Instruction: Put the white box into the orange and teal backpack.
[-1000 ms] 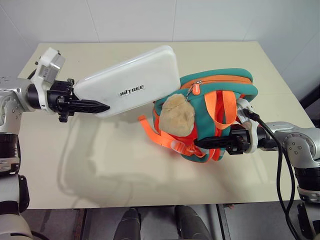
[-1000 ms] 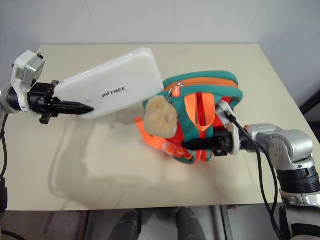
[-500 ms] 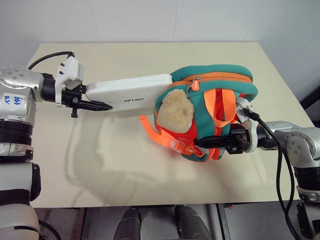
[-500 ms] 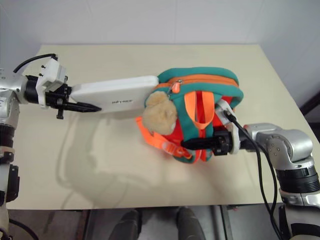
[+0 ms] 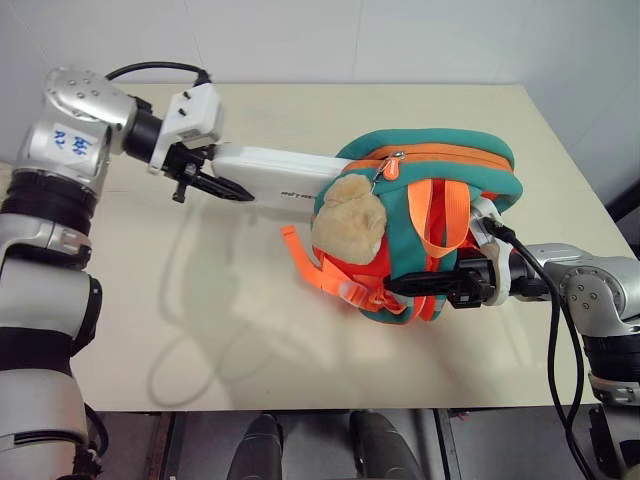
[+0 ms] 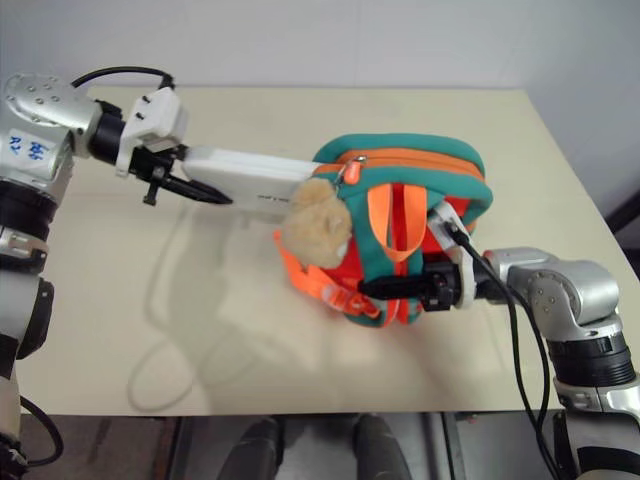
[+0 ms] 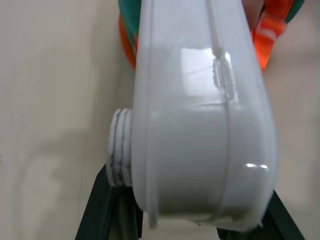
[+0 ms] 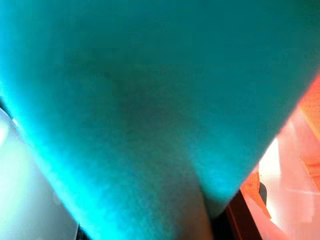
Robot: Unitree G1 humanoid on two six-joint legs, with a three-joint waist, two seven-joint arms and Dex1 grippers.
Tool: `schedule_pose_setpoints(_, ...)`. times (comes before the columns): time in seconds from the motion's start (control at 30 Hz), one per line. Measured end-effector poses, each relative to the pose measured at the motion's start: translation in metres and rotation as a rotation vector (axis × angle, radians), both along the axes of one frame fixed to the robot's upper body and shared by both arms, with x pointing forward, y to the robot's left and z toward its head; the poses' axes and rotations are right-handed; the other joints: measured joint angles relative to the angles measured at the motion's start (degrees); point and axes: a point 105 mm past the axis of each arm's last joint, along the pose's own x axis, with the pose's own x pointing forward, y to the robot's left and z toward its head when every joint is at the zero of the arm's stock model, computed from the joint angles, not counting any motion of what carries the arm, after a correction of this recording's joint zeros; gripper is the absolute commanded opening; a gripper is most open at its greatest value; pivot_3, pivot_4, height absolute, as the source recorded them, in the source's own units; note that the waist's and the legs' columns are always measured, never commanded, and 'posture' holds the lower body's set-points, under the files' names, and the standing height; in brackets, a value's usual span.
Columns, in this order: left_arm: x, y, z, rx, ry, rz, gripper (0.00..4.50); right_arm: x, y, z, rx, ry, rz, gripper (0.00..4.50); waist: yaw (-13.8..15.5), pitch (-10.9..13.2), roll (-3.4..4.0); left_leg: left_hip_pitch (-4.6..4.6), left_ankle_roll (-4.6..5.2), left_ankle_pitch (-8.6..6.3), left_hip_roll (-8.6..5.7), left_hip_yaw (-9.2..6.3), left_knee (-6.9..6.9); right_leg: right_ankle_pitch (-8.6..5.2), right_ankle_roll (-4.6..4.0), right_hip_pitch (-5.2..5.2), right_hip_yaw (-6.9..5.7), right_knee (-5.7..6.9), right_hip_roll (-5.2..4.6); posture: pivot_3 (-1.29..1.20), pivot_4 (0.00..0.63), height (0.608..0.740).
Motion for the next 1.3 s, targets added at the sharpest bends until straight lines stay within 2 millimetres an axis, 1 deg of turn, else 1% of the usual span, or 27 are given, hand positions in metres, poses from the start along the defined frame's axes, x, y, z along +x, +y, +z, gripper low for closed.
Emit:
schedule_pose_setpoints(0.17,0.002,-0.027,0.004,0.054,-0.001,-0.068,1.31,0.000,0.001,0.000,0.002,0.000,0.004,0.01,-0.28,0.01,0.01,-0.01,0.07,-0.04,0.00,0.05,-0.01,-0.07,0.04,-0.01,0.00,0.00,0.00,0.00,0.150,0.740)
schedule_pose_setpoints(0.3,0.007,-0.063,0.004,0.045,0.020,-0.128,1.31,-0.001,0.003,0.000,0.007,-0.003,0.011,0.01,-0.01,0.03,-0.02,-0.09,0.08,-0.05,-0.03,0.04,0.04,-0.09,0.07,-0.01,0.00,0.00,-0.01,0.00,0.150,0.740)
schedule_pose_setpoints(0.33,0.008,-0.068,0.004,0.045,0.023,-0.134,1.31,-0.001,0.004,0.000,0.008,-0.005,0.015,0.01,-0.03,0.03,-0.02,-0.10,0.08,-0.05,-0.04,0.05,0.04,-0.09,0.08,-0.02,0.00,-0.02,-0.01,0.00,0.150,0.740)
schedule_pose_setpoints(0.4,0.009,-0.078,0.002,0.037,0.036,-0.144,1.31,-0.002,0.005,0.000,0.012,-0.006,0.019,0.01,-0.13,0.03,-0.02,-0.09,0.09,-0.05,-0.04,0.06,0.04,-0.11,0.11,-0.02,0.01,-0.02,-0.01,0.00,0.150,0.740)
schedule_pose_setpoints(0.47,0.009,-0.094,-0.006,0.038,0.061,-0.173,1.31,-0.003,0.008,0.001,0.018,-0.015,0.029,0.01,-0.08,0.03,-0.03,-0.09,0.10,-0.06,-0.04,0.05,0.04,-0.13,0.12,-0.02,0.01,0.00,-0.01,0.00,0.150,0.740)
schedule_pose_setpoints(0.57,0.005,-0.113,-0.013,0.061,0.073,-0.221,1.31,-0.006,0.015,0.002,0.027,-0.030,0.059,0.01,-0.05,0.04,-0.04,-0.11,0.10,-0.05,-0.06,0.06,0.04,-0.13,0.13,-0.02,0.01,0.00,-0.03,0.00,0.150,0.740)
schedule_pose_setpoints(0.63,0.002,-0.122,-0.015,0.059,0.078,-0.246,1.31,-0.008,0.017,0.002,0.026,-0.041,0.069,0.01,-0.11,0.04,-0.04,-0.11,0.10,-0.05,-0.06,0.07,0.04,-0.13,0.13,-0.02,0.01,0.00,-0.03,0.00,0.150,0.740)
schedule_pose_setpoints(0.83,0.000,-0.134,-0.023,0.033,0.098,-0.273,1.31,-0.010,0.019,0.003,0.024,-0.053,0.067,0.01,-0.04,0.04,-0.04,-0.10,0.09,-0.05,-0.07,0.06,0.13,-0.13,0.13,-0.02,0.01,0.10,-0.03,0.00,0.150,0.740)
schedule_pose_setpoints(0.87,-0.001,-0.137,-0.025,0.025,0.106,-0.279,1.66,-0.011,0.020,0.004,0.027,-0.056,0.071,0.00,-0.03,0.04,-0.04,-0.10,0.09,-0.05,-0.07,0.06,0.14,-0.13,0.13,-0.02,0.01,0.11,-0.03,0.00,0.150,0.740)
schedule_pose_setpoints(0.9,-0.001,-0.138,-0.026,0.018,0.110,-0.281,2.02,-0.011,0.021,0.004,0.029,-0.058,0.073,0.00,-0.02,0.04,-0.04,-0.10,0.09,-0.05,-0.07,0.06,0.14,-0.13,0.13,-0.02,0.01,0.11,-0.03,0.00,0.150,0.740)
schedule_pose_setpoints(0.97,-0.002,-0.137,-0.025,-0.012,0.105,-0.291,2.51,-0.008,0.020,0.002,0.027,-0.051,0.048,0.00,-0.11,0.04,-0.04,-0.09,0.09,-0.05,-0.07,0.06,0.15,-0.13,0.13,-0.02,0.02,0.13,-0.03,0.00,0.150,0.740)
schedule_pose_setpoints(1.0,-0.002,-0.136,-0.024,-0.018,0.099,-0.295,2.86,-0.007,0.019,0.002,0.026,-0.049,0.040,0.00,-0.26,0.04,-0.03,-0.08,0.09,-0.05,-0.06,0.07,0.15,-0.13,0.13,-0.02,0.03,0.17,-0.03,0.00,0.150,0.740)
schedule_pose_setpoints(1.13,0.001,-0.122,-0.019,-0.042,0.078,-0.269,3.97,-0.005,0.019,0.001,0.021,-0.048,0.025,0.00,-0.55,0.05,-0.02,0.01,0.09,-0.04,-0.03,0.08,0.15,-0.16,0.10,-0.06,0.03,0.36,0.00,0.00,0.150,0.740)
schedule_pose_setpoints(1.2,0.004,-0.107,-0.016,-0.048,0.060,-0.236,4.46,-0.005,0.019,0.001,0.020,-0.048,0.023,0.00,-0.65,0.05,-0.02,0.03,0.09,-0.03,-0.03,0.09,0.20,-0.16,0.10,-0.06,0.04,0.43,0.00,0.00,0.150,0.740)
schedule_pose_setpoints(1.3,0.009,-0.064,-0.004,-0.052,0.025,-0.127,4.46,-0.005,0.019,0.001,0.021,-0.046,0.021,0.00,-1.24,0.04,-0.02,0.06,0.09,0.00,-0.03,0.08,0.23,-0.16,0.10,-0.06,0.05,0.52,0.00,0.00,0.150,0.740)
